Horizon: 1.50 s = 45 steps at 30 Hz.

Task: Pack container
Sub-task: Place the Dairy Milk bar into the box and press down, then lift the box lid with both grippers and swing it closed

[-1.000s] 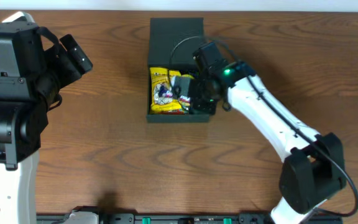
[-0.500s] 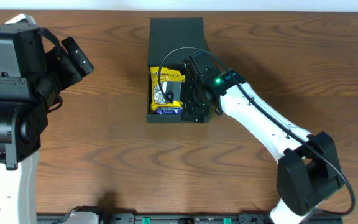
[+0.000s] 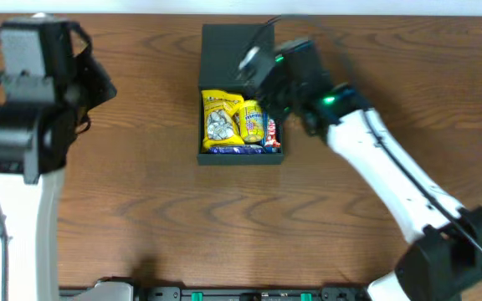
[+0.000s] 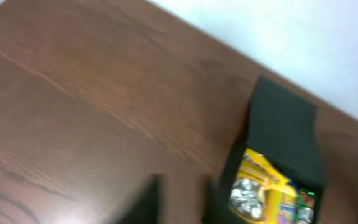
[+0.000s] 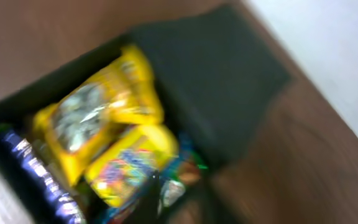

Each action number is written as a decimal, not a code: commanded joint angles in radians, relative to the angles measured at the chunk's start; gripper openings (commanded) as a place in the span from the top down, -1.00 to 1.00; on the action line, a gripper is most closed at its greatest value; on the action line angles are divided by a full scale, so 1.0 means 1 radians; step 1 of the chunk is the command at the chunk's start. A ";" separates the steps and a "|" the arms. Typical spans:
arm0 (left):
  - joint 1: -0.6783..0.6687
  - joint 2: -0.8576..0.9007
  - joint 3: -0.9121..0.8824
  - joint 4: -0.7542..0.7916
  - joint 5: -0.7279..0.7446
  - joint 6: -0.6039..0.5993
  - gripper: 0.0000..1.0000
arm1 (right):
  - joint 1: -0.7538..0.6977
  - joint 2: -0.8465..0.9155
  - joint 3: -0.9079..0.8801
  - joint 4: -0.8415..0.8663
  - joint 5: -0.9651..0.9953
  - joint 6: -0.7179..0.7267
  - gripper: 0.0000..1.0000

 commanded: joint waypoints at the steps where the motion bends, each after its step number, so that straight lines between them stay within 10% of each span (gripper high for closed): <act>1: 0.003 0.093 0.000 -0.001 -0.029 -0.024 0.88 | -0.108 0.001 0.008 -0.040 0.018 0.239 0.98; 6: 0.002 0.252 0.000 0.035 0.130 -0.028 0.88 | -0.254 0.072 0.008 -0.060 -0.047 0.384 0.97; 9: 0.000 0.357 0.000 0.120 0.230 -0.030 0.87 | -0.286 0.130 0.008 -0.050 -0.142 0.353 0.31; 10: -0.001 0.402 0.000 0.157 0.233 -0.039 0.87 | -0.290 0.156 0.008 -0.037 -0.151 0.336 0.97; 21: 0.003 0.818 0.003 0.556 0.615 -0.322 0.88 | -0.336 0.481 0.124 0.212 -0.422 0.491 0.97; 45: 0.043 1.015 0.005 0.710 0.869 -0.512 0.89 | -0.297 0.734 0.318 0.196 -0.604 0.743 0.97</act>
